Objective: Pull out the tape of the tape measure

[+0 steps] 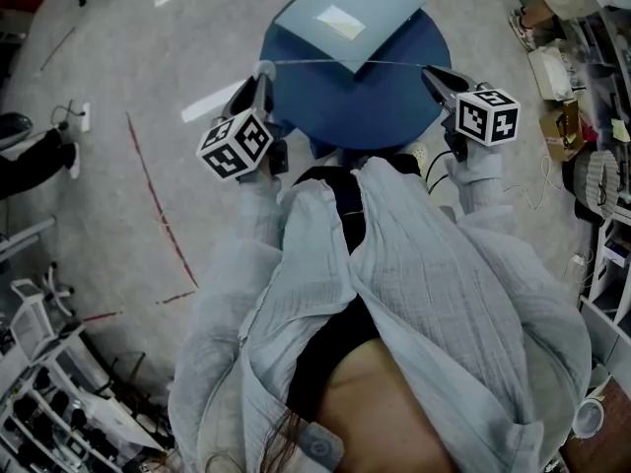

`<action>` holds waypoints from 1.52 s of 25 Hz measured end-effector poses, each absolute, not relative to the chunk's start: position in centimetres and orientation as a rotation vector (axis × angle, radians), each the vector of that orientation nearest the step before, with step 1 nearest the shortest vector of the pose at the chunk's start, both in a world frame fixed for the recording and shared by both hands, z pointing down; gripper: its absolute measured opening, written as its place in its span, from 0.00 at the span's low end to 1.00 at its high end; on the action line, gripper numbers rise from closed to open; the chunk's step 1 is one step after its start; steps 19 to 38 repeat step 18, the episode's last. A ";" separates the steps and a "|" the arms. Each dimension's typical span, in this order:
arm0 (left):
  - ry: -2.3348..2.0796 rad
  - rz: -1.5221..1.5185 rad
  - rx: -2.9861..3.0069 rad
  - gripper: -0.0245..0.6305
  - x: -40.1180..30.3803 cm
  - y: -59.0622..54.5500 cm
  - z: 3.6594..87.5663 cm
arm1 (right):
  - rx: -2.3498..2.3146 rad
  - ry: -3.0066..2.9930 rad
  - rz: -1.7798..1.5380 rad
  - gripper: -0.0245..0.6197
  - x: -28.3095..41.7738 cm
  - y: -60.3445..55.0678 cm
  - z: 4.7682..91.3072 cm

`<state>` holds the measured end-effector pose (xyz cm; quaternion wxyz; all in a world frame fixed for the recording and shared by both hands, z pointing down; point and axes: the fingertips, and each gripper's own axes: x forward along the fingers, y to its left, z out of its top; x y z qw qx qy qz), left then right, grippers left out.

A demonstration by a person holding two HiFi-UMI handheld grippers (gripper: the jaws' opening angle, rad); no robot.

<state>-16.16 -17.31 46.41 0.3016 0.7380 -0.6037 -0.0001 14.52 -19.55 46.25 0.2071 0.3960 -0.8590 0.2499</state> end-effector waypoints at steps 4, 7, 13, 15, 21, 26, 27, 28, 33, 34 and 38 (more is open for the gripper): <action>-1.599 -0.003 1.957 0.16 -16.1 -17.3 46.4 | 1.112 -2.392 0.694 0.07 14.7 -19.6 46.2; -1.597 -0.005 1.959 0.16 -15.9 -17.1 46.5 | 1.118 -2.391 0.691 0.07 14.8 -19.5 46.3; -1.592 -0.007 1.967 0.16 -15.7 -16.8 46.4 | 1.129 -2.392 0.689 0.07 15.2 -18.9 46.3; -1.589 -0.005 1.966 0.16 -15.6 -16.8 46.7 | 1.131 -2.390 0.692 0.07 15.3 -18.9 46.6; -1.584 -0.004 1.966 0.16 -15.4 -16.8 47.1 | 1.133 -2.386 0.693 0.07 15.4 -19.0 47.0; -1.584 -0.004 1.966 0.16 -15.4 -16.8 47.1 | 1.133 -2.386 0.693 0.07 15.4 -19.0 47.0; -1.584 -0.004 1.966 0.16 -15.4 -16.8 47.1 | 1.133 -2.386 0.693 0.07 15.4 -19.0 47.0; -1.584 -0.004 1.966 0.16 -15.4 -16.8 47.1 | 1.133 -2.386 0.693 0.07 15.4 -19.0 47.0; -1.584 -0.004 1.966 0.16 -15.4 -16.8 47.1 | 1.133 -2.386 0.693 0.07 15.4 -19.0 47.0; -1.584 -0.004 1.966 0.16 -15.4 -16.8 47.1 | 1.133 -2.386 0.693 0.07 15.4 -19.0 47.0; -1.584 -0.004 1.966 0.16 -15.4 -16.8 47.1 | 1.133 -2.386 0.693 0.07 15.4 -19.0 47.0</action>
